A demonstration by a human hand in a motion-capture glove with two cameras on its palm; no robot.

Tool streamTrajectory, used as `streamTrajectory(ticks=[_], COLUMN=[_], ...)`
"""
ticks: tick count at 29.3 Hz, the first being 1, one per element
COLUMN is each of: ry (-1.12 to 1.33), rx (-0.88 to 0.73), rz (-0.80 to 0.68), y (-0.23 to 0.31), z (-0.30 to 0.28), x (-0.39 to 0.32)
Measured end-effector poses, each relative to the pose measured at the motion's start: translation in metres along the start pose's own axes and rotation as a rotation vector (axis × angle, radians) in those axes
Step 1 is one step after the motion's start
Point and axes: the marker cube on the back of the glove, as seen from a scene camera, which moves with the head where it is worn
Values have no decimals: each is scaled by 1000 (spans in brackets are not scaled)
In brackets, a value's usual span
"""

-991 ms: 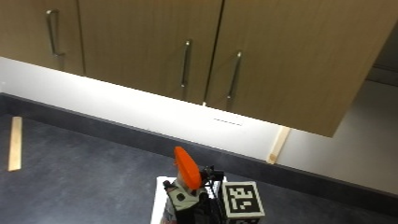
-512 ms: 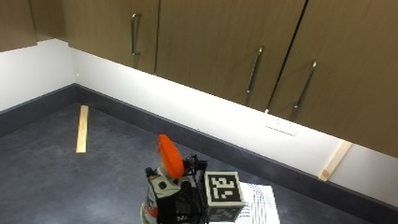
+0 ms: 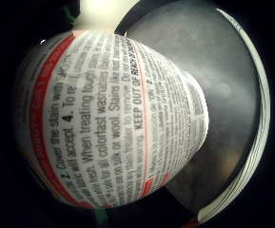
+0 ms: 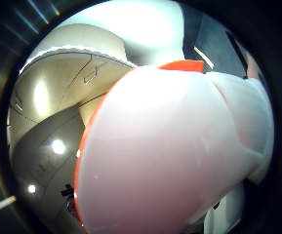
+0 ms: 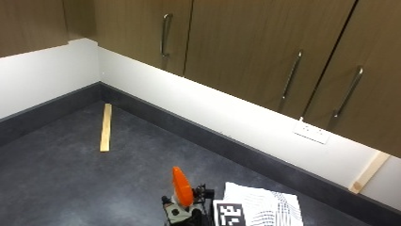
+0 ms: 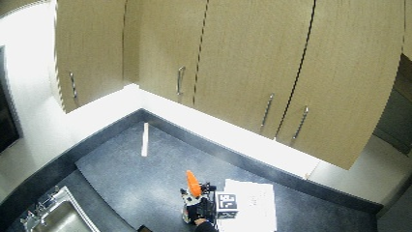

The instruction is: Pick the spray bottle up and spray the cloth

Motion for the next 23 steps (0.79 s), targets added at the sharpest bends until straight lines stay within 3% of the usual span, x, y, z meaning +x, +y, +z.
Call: streamTrajectory(ticks=[23], ry=[-25], rx=[-35], rz=[54], y=[0], z=[25], x=[27])
